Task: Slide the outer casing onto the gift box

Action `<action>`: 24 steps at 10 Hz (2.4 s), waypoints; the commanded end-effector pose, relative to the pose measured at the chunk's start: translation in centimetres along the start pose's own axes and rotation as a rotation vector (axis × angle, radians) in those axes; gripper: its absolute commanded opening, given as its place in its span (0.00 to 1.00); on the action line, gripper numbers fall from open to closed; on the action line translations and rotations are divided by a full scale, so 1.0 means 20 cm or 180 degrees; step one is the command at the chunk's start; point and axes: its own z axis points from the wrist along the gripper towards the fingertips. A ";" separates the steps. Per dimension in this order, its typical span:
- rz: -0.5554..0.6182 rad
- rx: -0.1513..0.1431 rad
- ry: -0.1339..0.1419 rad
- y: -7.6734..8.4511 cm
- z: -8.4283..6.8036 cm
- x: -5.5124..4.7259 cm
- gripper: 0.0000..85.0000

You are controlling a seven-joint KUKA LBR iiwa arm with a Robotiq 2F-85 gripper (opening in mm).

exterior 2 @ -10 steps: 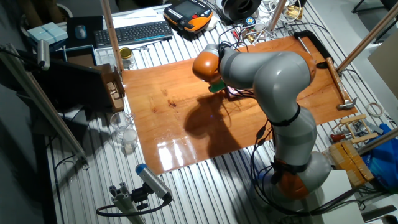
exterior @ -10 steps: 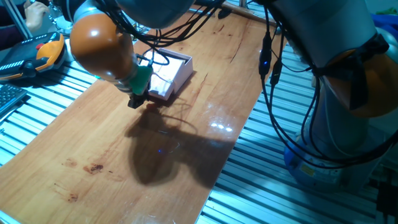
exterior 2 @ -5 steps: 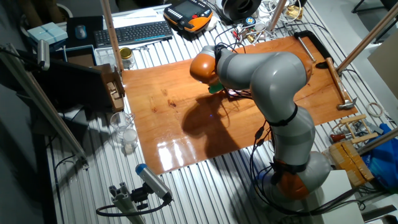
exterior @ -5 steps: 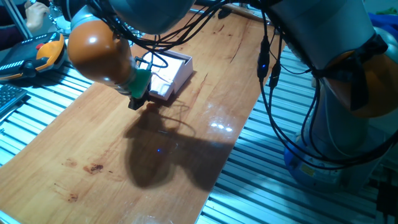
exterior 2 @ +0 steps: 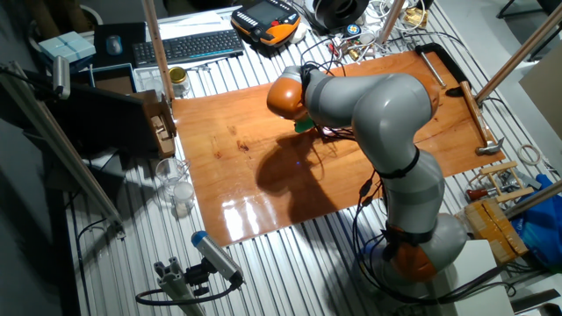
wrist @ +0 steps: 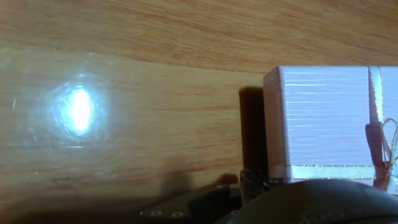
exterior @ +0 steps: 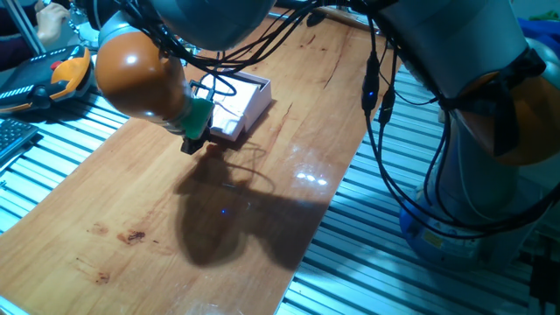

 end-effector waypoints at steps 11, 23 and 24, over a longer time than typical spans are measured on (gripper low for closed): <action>-0.0116 0.0077 -0.0011 -0.09 -0.03 -0.03 0.00; 0.0098 0.0122 0.0038 -0.02 0.01 -0.05 0.00; 0.0162 0.0090 0.0053 -0.03 0.01 -0.05 0.00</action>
